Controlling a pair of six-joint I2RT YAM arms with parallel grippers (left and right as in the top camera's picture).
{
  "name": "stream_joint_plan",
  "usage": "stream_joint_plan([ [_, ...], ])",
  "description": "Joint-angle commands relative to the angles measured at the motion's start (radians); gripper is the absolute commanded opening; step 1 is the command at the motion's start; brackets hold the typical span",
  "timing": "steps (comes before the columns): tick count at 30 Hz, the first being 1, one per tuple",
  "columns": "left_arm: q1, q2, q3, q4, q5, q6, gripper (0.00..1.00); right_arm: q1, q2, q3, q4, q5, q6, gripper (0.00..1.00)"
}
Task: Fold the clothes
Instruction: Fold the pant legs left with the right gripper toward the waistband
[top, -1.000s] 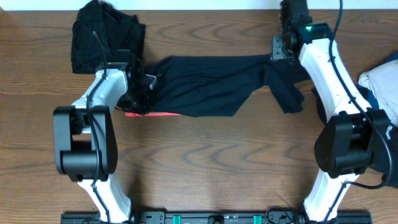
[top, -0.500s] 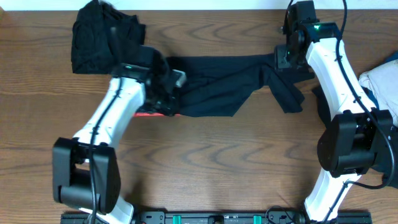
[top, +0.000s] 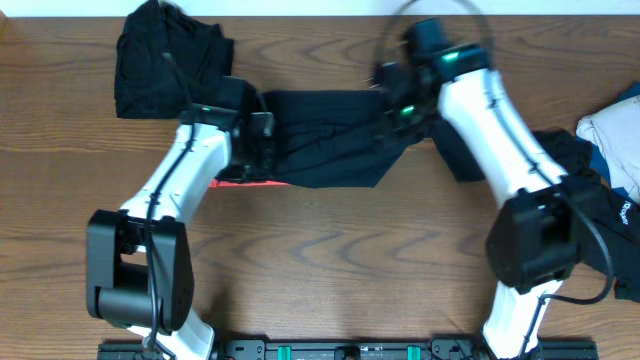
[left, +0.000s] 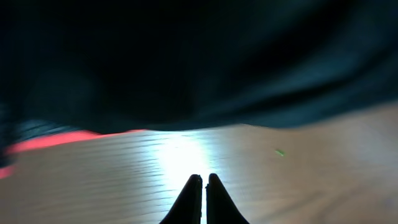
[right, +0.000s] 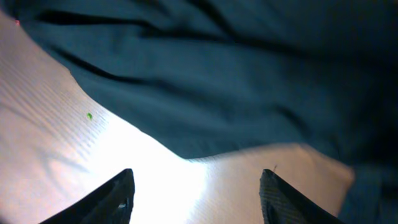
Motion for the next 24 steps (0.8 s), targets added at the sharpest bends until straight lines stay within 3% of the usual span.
stream_joint_plan([
  [1, 0.069, 0.005, -0.005, -0.010, -0.058, -0.124, 0.12, 0.140, 0.008, -0.024, 0.043, 0.198, -0.060, 0.64],
  [4, 0.122, 0.002, -0.005, -0.032, -0.056, -0.126, 0.17, 0.239, 0.041, -0.027, 0.061, 0.333, -0.059, 0.64],
  [7, 0.173, 0.001, -0.005, -0.048, -0.056, -0.126, 0.29, 0.290, 0.074, -0.027, 0.076, 0.365, -0.060, 0.65],
  [9, 0.203, 0.001, -0.005, -0.053, -0.056, -0.126, 0.55, 0.311, 0.099, -0.027, 0.086, 0.341, -0.069, 0.66],
  [10, 0.219, 0.001, -0.005, -0.055, -0.056, -0.126, 0.63, 0.320, 0.112, -0.027, 0.087, 0.327, -0.083, 0.67],
  [11, 0.235, 0.001, -0.005, -0.056, -0.056, -0.126, 0.66, 0.328, 0.125, -0.027, 0.087, 0.316, -0.093, 0.67],
  [24, 0.286, 0.001, -0.005, -0.069, -0.055, -0.122, 0.68, 0.366, 0.169, -0.027, 0.156, 0.241, -0.161, 0.70],
])
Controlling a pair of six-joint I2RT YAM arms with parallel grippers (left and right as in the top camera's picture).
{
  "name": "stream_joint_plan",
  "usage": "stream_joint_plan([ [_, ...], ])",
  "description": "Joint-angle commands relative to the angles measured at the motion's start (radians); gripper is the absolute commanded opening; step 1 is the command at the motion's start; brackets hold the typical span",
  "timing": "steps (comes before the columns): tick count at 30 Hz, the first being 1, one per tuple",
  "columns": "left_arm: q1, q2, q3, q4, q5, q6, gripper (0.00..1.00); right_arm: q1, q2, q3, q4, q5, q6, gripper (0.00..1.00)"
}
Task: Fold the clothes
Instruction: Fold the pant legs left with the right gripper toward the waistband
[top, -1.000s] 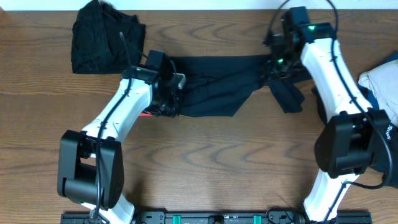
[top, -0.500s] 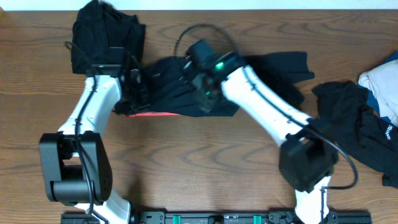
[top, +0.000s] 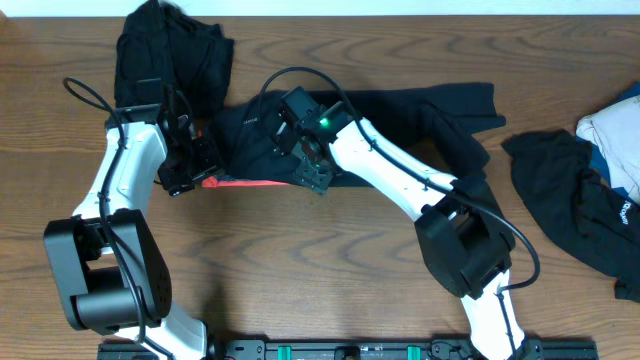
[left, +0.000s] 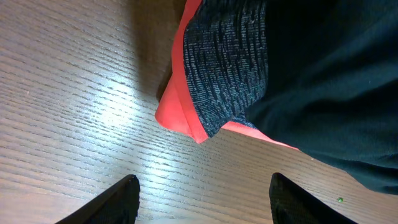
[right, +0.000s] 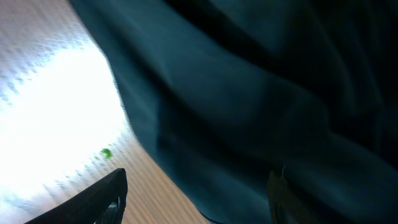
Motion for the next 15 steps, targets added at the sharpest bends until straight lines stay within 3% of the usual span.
stream_joint_plan([
  [1, 0.003, 0.001, -0.005, -0.006, -0.012, -0.001, 0.68, 0.018, 0.020, -0.003, 0.009, -0.027, -0.035, 0.70],
  [11, 0.003, 0.001, -0.005, -0.006, -0.013, 0.003, 0.68, 0.038, 0.072, -0.003, 0.051, 0.019, -0.066, 0.68],
  [15, 0.002, 0.001, -0.005, -0.006, -0.012, 0.003, 0.68, 0.037, 0.072, -0.003, 0.081, 0.019, -0.066, 0.58],
])
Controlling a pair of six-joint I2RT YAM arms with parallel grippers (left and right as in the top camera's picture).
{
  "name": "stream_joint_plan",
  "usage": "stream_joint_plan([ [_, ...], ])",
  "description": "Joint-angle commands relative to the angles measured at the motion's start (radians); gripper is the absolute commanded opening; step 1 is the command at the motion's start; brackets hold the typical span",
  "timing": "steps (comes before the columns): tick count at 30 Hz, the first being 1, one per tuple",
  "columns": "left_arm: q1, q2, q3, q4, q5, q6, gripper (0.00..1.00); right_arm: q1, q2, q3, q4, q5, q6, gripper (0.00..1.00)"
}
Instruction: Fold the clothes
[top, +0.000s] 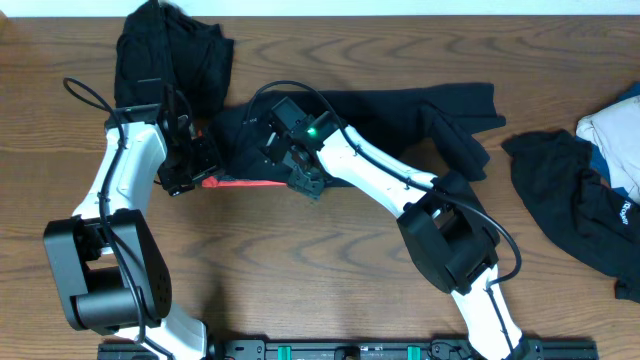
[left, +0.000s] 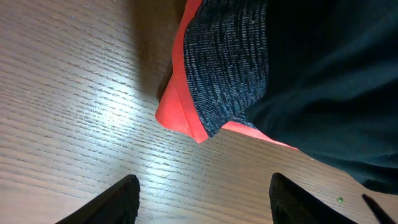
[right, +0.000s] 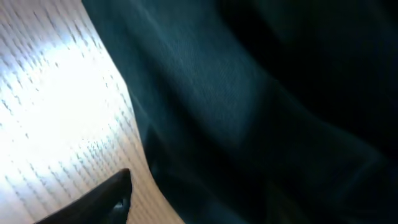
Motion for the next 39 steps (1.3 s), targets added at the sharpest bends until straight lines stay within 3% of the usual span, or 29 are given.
stream_joint_plan([
  [1, 0.003, 0.001, -0.005, -0.006, -0.012, 0.003, 0.68, 0.008, 0.008, -0.002, 0.016, 0.014, -0.011, 0.44],
  [3, 0.003, 0.001, -0.005, -0.006, -0.013, 0.006, 0.68, 0.005, 0.011, -0.002, 0.023, 0.014, -0.011, 0.29],
  [7, 0.002, 0.001, -0.005, -0.014, -0.013, 0.018, 0.68, 0.002, 0.024, -0.002, 0.032, 0.014, -0.011, 0.22],
  [11, 0.002, 0.001, -0.005, -0.018, -0.013, 0.018, 0.68, 0.002, 0.040, -0.002, 0.038, 0.014, -0.006, 0.01],
  [16, 0.002, 0.001, -0.005, -0.026, -0.002, 0.043, 0.67, 0.001, 0.036, 0.005, 0.070, 0.081, 0.036, 0.01],
  [20, 0.002, 0.001, -0.005, -0.037, 0.107, 0.120, 0.63, -0.005, 0.032, 0.036, 0.073, 0.111, 0.056, 0.01],
  [25, -0.007, 0.001, -0.005, -0.056, 0.243, 0.189, 0.53, -0.031, 0.032, 0.122, 0.063, 0.153, 0.080, 0.01],
  [30, -0.056, 0.001, -0.005, -0.064, 0.262, 0.214, 0.52, -0.068, 0.032, 0.238, 0.034, 0.153, 0.080, 0.01],
  [36, -0.186, 0.001, -0.005, -0.018, 0.342, 0.200, 0.52, -0.106, 0.033, 0.281, 0.043, 0.153, 0.079, 0.01],
  [39, -0.256, 0.001, -0.005, 0.056, 0.345, 0.105, 0.48, -0.127, 0.035, 0.281, 0.044, 0.139, 0.080, 0.01],
])
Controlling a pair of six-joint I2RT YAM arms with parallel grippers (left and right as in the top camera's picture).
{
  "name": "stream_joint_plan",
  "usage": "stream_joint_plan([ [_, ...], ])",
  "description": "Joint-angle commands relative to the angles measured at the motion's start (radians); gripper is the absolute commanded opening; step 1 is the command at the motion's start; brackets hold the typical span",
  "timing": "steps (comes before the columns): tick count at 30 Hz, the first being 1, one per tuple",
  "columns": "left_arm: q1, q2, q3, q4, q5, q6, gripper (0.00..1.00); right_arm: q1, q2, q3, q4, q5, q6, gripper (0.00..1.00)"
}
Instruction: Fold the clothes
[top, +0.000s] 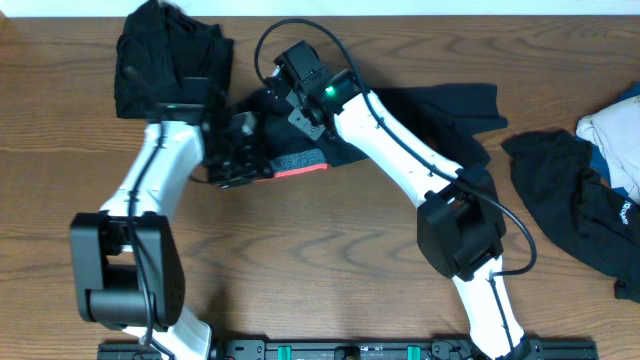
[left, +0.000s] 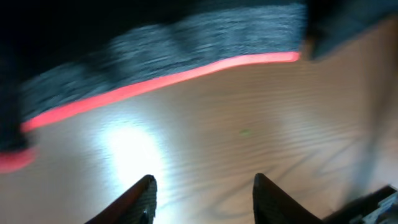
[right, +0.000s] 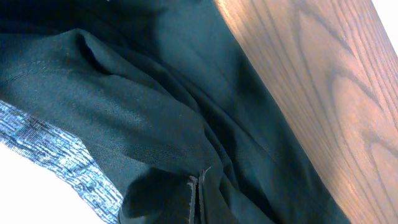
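Note:
A black garment (top: 420, 110) with a grey waistband (top: 292, 162) edged in red lies across the back middle of the table. My right gripper (top: 298, 98) is over its left part; in the right wrist view it (right: 198, 198) is shut, pinching a fold of the black cloth (right: 155, 130) with the grey waistband (right: 56, 158) at the left. My left gripper (top: 238, 165) stands open at the garment's left front. In the blurred left wrist view the left gripper (left: 204, 186) hangs over bare wood, the red edge (left: 186, 76) beyond its fingertips (left: 148, 186).
A heap of black clothes (top: 165, 55) lies at the back left corner. Another black garment (top: 565, 195) is spread at the right, with white and blue clothes (top: 615, 125) at the right edge. The wooden table (top: 330, 260) runs forward to the arm bases.
My right gripper was open at the garment's front edge; it is now shut on the cloth and farther back. The red-edged waistband has shifted right. My left gripper has moved right, still open.
First my left gripper was shut by the garment's front left edge and my right was open at its right back. Then both stood open, left at the red waistband corner, right at the front edge. Now the right grips the cloth and the waistband lies farther right.

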Motion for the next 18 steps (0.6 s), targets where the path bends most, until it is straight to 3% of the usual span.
stream_joint_plan([
  [1, -0.079, 0.001, -0.005, 0.072, 0.045, -0.092, 0.47, -0.028, 0.005, 0.014, 0.002, 0.002, 0.015, 0.01],
  [6, -0.187, 0.007, -0.005, 0.273, 0.013, -0.245, 0.47, -0.048, 0.005, 0.014, 0.011, -0.007, 0.015, 0.01],
  [10, -0.245, 0.010, -0.005, 0.353, -0.147, -0.351, 0.46, -0.061, 0.005, 0.014, 0.011, -0.008, 0.022, 0.01],
  [18, -0.264, 0.064, -0.005, 0.463, -0.204, -0.360, 0.41, -0.072, 0.005, 0.014, 0.012, -0.062, 0.035, 0.01],
])
